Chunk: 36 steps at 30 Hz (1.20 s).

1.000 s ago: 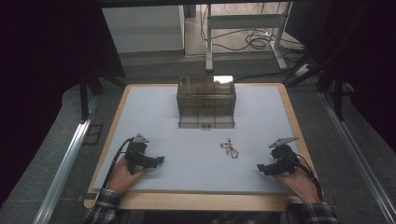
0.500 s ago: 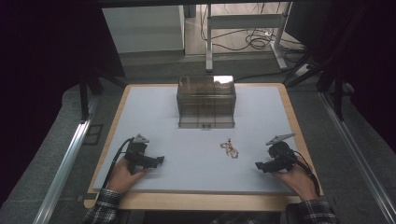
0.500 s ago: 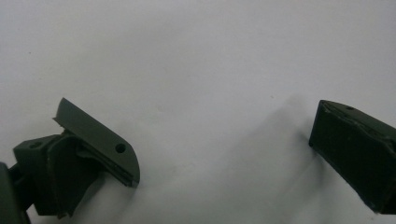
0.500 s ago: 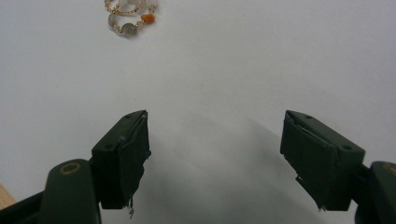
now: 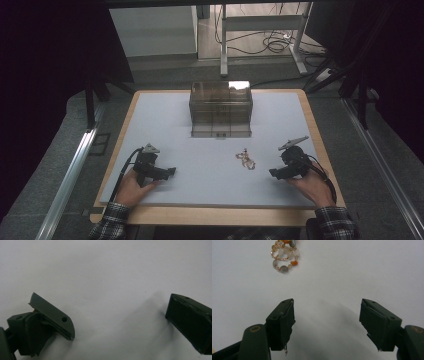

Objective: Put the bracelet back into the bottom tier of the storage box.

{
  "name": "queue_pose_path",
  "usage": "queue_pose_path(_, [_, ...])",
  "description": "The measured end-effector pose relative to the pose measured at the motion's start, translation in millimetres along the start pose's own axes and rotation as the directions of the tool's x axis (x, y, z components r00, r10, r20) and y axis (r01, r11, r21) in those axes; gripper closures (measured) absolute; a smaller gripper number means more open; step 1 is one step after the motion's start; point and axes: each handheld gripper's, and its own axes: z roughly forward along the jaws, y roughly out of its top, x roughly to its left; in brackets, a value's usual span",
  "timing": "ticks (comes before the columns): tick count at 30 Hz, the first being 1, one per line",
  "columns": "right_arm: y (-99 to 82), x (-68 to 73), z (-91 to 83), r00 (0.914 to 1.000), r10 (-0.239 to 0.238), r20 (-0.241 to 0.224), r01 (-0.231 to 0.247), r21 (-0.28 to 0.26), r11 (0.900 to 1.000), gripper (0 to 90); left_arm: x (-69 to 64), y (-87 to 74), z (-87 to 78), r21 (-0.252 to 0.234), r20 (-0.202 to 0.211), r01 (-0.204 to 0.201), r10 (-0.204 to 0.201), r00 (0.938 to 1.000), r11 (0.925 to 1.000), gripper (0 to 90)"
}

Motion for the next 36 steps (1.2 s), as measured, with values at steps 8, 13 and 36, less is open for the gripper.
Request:
queue_pose_path(8, [12.6,1.2,3.7,0.9997,-0.026,-0.002,0.026,0.025,0.9993,32.6,-0.2,0.0,0.1,-0.002,0.000,0.002,-0.002,1.0000,1.0000,0.0])
queue_pose_path(13, [20.5,2.3,7.2,0.9994,-0.035,-0.008,0.035,0.042,0.9985,34.1,-0.2,0.0,0.1,-0.002,0.000,0.002,-0.002,1.0000,1.0000,0.0])
queue_pose_path(36, [58.1,8.3,23.1,0.9963,-0.081,-0.030,0.083,0.094,0.9921,34.2,-0.2,-0.1,0.2,-0.004,0.001,0.003,-0.003,1.0000,1.0000,0.0])
